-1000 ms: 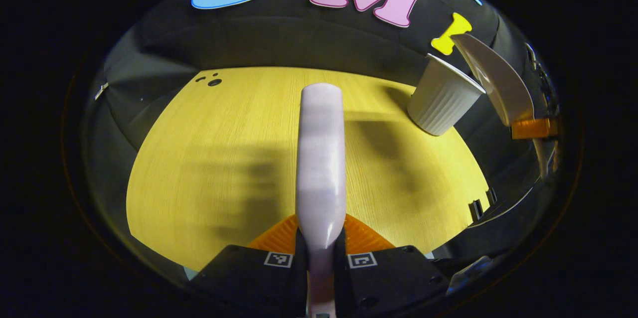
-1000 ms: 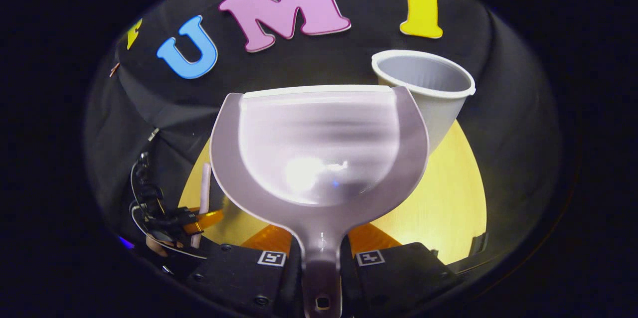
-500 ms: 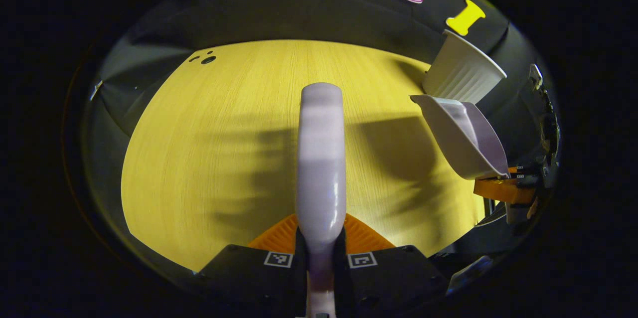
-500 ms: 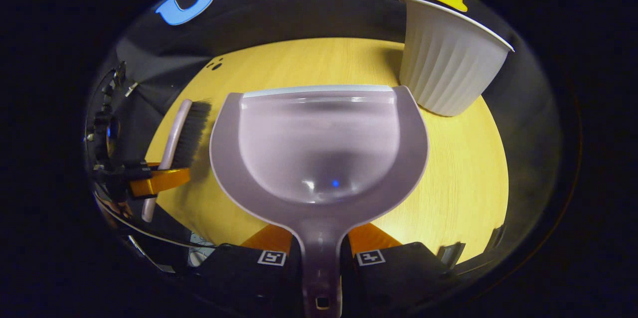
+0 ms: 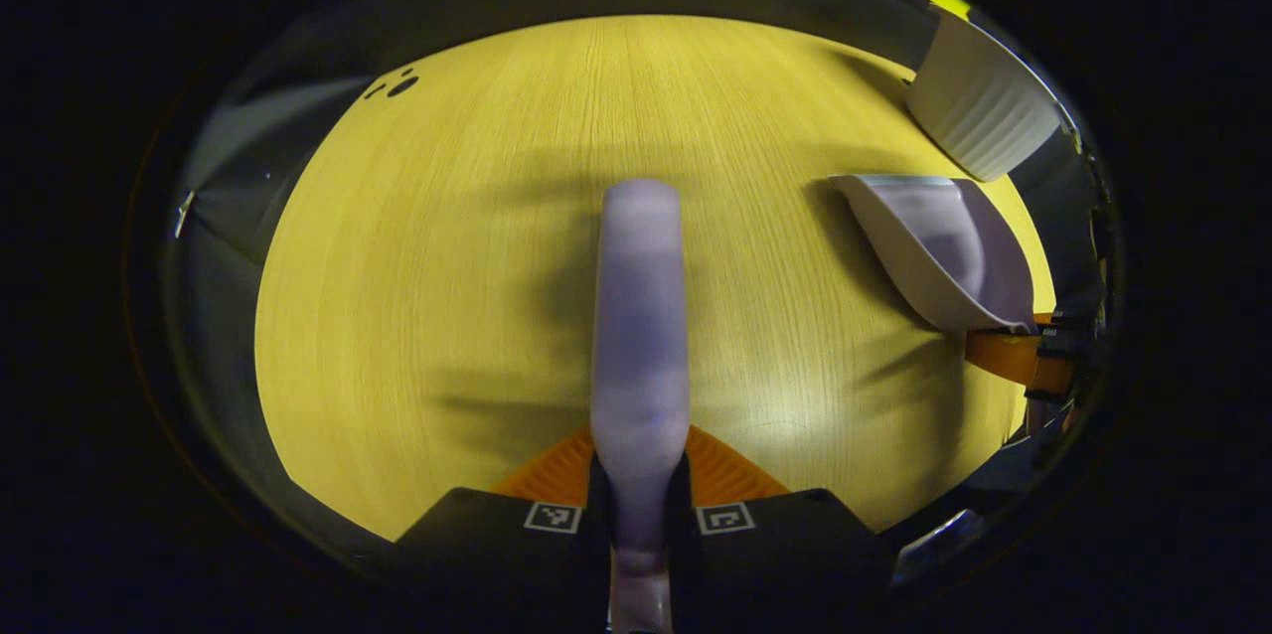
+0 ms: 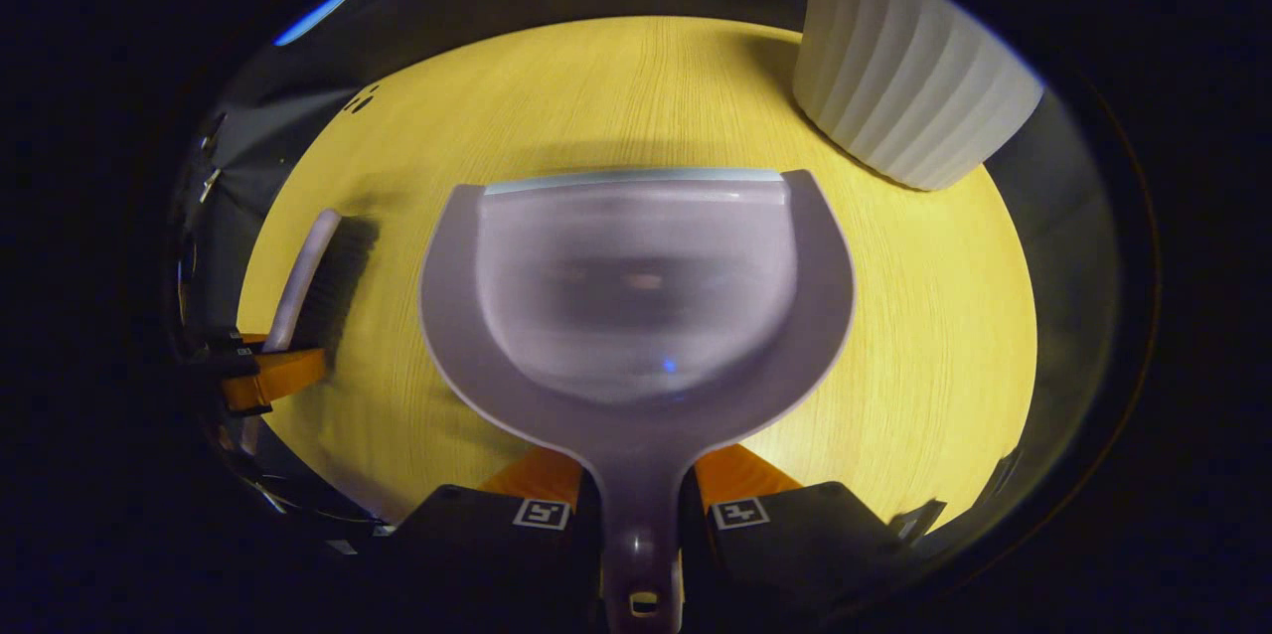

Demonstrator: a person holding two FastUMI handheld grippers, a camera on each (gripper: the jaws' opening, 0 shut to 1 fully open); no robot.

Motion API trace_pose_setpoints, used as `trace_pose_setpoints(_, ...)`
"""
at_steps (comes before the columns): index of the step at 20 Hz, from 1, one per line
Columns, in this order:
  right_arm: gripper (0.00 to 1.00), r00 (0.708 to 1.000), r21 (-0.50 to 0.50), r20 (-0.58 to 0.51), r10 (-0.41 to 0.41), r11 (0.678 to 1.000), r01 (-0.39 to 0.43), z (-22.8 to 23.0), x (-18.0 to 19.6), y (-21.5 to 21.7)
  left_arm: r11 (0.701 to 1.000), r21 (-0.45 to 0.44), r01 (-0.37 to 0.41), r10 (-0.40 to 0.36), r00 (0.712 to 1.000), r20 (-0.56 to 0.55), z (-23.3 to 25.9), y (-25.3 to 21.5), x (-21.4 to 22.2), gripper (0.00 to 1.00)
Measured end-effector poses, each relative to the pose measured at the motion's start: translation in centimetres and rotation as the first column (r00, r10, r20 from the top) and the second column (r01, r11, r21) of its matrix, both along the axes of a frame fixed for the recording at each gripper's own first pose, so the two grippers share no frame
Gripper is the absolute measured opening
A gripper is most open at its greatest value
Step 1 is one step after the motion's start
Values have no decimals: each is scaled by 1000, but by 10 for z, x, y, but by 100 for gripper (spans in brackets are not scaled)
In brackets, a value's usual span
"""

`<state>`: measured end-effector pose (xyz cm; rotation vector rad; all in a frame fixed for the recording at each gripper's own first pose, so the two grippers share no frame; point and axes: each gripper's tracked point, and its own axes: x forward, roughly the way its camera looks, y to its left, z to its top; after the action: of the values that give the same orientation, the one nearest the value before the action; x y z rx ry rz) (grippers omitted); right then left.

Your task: Pick up the small broom and dustpan from the desktop, sweep the trash into the dustpan with the broom, and then empty the trash into the garbage bin.

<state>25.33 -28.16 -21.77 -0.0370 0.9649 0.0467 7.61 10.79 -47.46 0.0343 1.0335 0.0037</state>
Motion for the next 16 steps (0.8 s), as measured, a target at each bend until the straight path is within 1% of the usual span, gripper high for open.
trace_pose_setpoints(1,37,1000,7,0,1,1000,-1,2,0,2,1000,1,-10,10,1000,-2,-2,1,0,27)
trace_pose_setpoints(2,42,1000,17,1,4,1000,-4,3,-1,5,1000,2,-17,17,1000,-2,-4,0,-2,30)
trace_pose_setpoints(3,39,1000,33,-5,5,999,-5,3,0,8,1000,0,-24,24,1000,-3,-5,1,-4,30)
trace_pose_setpoints(4,46,1000,42,-8,0,999,0,4,-1,7,1000,-7,-26,26,1000,1,-6,0,-3,30)
trace_pose_setpoints(5,42,1000,63,-6,3,998,-2,5,-2,11,1000,-9,-24,24,1000,11,-3,-1,-2,32)
trace_pose_setpoints(6,56,1000,68,0,-1,998,1,8,-2,11,1000,-15,-15,15,1000,28,0,-1,-1,39)
trace_pose_setpoints(7,70,1000,69,18,-9,998,8,11,0,9,1000,-9,-6,6,999,46,5,-1,-1,54)
trace_pose_setpoints(8,93,999,76,42,-20,997,16,16,-1,8,1000,5,8,-8,997,72,11,-1,-1,69)
trace_pose_setpoints(9,100,998,85,58,-35,996,30,22,-3,8,1000,21,21,-23,995,102,21,0,-3,84)
trace_pose_setpoints(10,100,996,92,73,-58,994,51,31,-10,6,998,42,36,-42,989,143,29,1,-7,99)
trace_pose_setpoints(12,100,988,96,131,-84,993,72,53,-20,-1,996,81,44,-63,965,253,56,3,-14,97)
trace_pose_setpoints(13,100,978,87,186,-95,993,79,67,-23,-7,996,80,41,-64,948,311,72,0,-20,97)
trace_pose_setpoints(14,100,965,72,241,-104,993,89,83,-27,-15,997,65,37,-58,926,372,91,-3,-27,96)
trace_pose_setpoints(16,99,926,67,357,-124,992,107,122,-37,-27,999,16,45,-47,863,504,130,-10,-41,96)
